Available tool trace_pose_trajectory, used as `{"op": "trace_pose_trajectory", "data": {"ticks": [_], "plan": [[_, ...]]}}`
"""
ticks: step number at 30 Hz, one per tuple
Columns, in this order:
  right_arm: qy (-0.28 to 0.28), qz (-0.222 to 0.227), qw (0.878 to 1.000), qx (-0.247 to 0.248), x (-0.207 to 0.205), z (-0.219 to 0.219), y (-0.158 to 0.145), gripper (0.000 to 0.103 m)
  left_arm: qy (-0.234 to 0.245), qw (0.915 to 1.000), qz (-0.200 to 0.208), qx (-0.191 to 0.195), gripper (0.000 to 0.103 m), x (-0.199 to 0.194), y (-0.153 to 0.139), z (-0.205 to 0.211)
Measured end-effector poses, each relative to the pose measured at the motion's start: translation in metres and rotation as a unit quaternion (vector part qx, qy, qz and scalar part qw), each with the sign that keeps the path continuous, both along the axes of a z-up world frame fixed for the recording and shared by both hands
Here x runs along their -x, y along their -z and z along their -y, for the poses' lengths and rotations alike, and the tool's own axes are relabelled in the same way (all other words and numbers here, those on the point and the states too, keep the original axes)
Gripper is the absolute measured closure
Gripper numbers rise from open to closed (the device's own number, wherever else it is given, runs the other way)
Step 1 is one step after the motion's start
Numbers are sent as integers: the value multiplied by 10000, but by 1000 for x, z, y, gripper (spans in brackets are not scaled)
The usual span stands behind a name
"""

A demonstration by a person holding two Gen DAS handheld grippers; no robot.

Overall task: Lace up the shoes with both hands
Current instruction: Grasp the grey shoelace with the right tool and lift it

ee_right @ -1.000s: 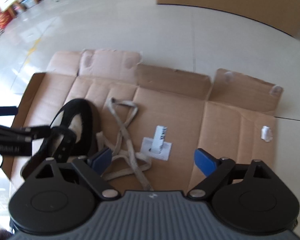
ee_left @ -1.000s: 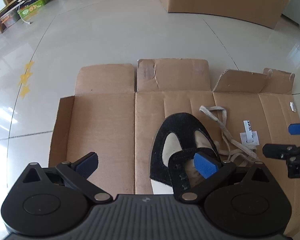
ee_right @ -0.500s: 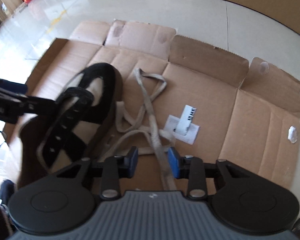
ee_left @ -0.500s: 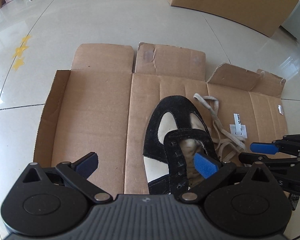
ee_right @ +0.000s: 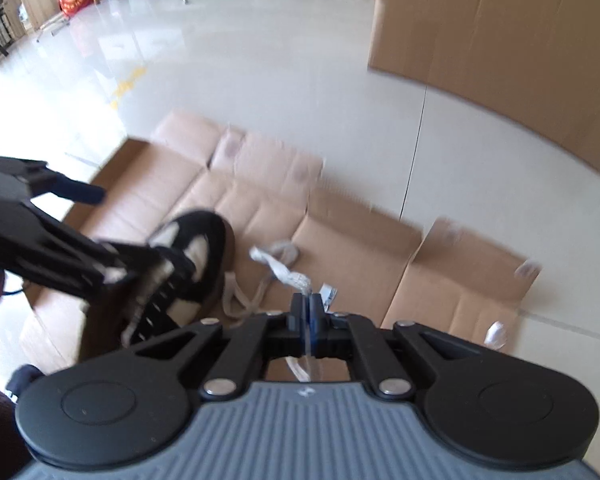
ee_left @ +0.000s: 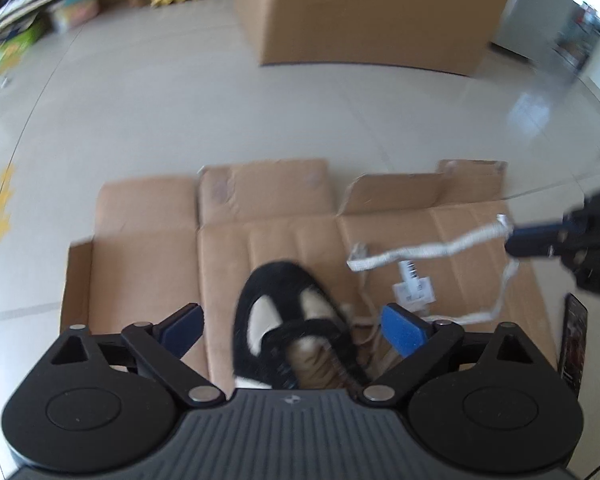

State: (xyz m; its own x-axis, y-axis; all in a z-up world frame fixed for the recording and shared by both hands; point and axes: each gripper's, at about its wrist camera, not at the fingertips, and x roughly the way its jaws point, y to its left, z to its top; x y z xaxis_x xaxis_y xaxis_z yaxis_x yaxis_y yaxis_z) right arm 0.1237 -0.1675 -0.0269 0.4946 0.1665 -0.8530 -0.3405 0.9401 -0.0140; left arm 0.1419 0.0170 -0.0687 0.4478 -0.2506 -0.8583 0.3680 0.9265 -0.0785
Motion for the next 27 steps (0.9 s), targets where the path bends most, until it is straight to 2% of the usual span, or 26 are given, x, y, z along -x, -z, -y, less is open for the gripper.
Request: {"op": "trace_pose_trajectory", "data": {"ticks": [4, 5, 6, 7, 8, 12, 15, 18, 19, 21, 24, 27], "plan": [[-234, 240, 9993, 188, 4, -3, -37, 101, 625, 9969, 467, 58, 9, 2, -16, 27], [-264, 272, 9990, 233, 5, -3, -43, 101, 804, 9950, 583, 93, 11, 1, -17, 34], [-294, 305, 9987, 277, 7, -3, -49, 101, 985, 9928, 674, 131, 17, 0, -18, 42], [-321, 335, 9984, 320, 8, -2, -55, 101, 1164, 9909, 657, 179, 23, -3, -18, 49], [-323, 342, 9983, 333, 9, -2, -58, 101, 1307, 9893, 612, 231, 25, -5, -17, 55], [-341, 363, 9981, 371, 11, -2, -61, 101, 1881, 9787, 539, 628, 26, -11, -22, 75], [-372, 352, 9981, 353, 12, -2, -62, 101, 2089, 9728, 712, 706, 27, -12, -27, 88], [-409, 391, 9978, 333, 14, -3, -67, 101, 2078, 9737, 712, 608, 55, -20, -25, 100], [-411, 409, 9978, 332, 15, -2, -69, 101, 2055, 9745, 692, 573, 77, -23, -23, 104], [-393, 459, 9976, 332, 16, -1, -74, 101, 1873, 9789, 573, 590, 98, -29, -23, 105], [-280, 515, 9978, 317, 17, 5, -80, 101, 1392, 9847, 435, 955, 100, -39, -35, 97], [-179, 589, 9978, 256, 20, 9, -86, 96, 1259, 9839, 645, 1092, 101, -39, -61, 92]]}}
